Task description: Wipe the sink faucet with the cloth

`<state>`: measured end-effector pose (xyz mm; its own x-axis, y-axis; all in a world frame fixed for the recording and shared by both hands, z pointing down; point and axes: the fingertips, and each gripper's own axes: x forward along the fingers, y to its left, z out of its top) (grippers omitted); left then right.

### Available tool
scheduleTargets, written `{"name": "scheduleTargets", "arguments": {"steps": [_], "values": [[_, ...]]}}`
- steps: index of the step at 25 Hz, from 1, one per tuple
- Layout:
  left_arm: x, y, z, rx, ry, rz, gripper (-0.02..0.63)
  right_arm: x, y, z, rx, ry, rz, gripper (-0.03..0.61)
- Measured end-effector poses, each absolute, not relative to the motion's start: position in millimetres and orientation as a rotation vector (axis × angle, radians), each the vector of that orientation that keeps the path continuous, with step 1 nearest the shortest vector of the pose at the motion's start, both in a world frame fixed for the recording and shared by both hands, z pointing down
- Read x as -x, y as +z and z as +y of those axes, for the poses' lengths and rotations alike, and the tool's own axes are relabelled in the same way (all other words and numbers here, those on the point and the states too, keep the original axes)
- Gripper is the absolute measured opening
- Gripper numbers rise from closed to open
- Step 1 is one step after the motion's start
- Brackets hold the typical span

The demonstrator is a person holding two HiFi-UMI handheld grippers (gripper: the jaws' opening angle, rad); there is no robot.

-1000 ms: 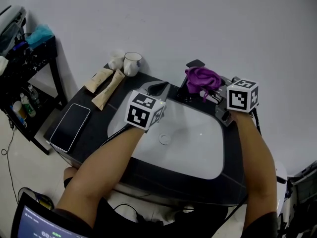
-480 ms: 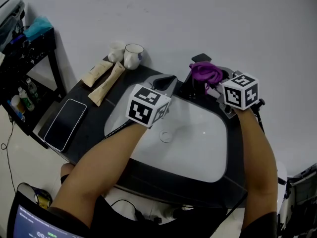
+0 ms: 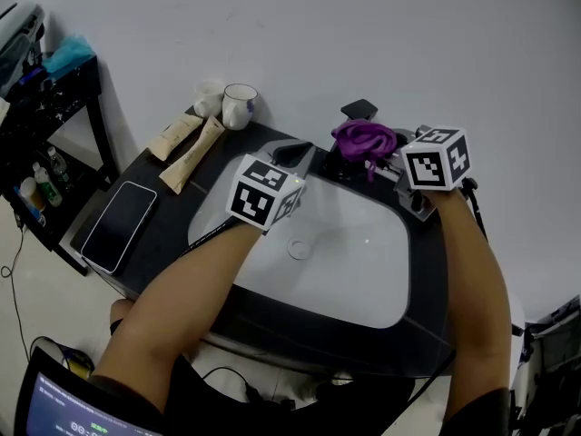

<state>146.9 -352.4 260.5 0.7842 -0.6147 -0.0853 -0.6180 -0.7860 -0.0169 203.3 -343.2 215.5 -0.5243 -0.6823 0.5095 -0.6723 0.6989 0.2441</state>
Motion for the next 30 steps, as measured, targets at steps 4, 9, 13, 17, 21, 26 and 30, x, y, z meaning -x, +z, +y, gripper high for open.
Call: {"name": "scheduleTargets", "arguments": {"steps": [4, 9, 13, 17, 21, 26, 30], "values": [[-144, 262, -351, 2.922, 0.099, 1.023, 0.017, -196, 217, -326, -0.988, 0.003, -2.345, 0.051], [-137, 263, -350, 2.922, 0.097, 1.048, 0.017, -181, 219, -296, -0.872, 0.010, -2.388, 0.052], [-130, 261, -348, 2.924, 0.114, 1.080, 0.017, -165, 228, -260, -0.742, -0.040, -2.442, 0.052], [-126, 260, -348, 2.924, 0.124, 1.100, 0.017, -172, 267, -248, -0.746, -0.061, -2.426, 0.052], [-124, 261, -348, 2.927, 0.131, 1.108, 0.017, -202, 284, -272, -0.993, -0.153, -2.424, 0.054], [-125, 258, -349, 2.939, 0.150, 1.105, 0.017, -224, 276, -310, -1.281, -0.547, -2.233, 0.055], [-129, 257, -351, 2.952, 0.164, 1.086, 0.017, -220, 271, -329, -1.416, -0.871, -2.015, 0.058]]}}
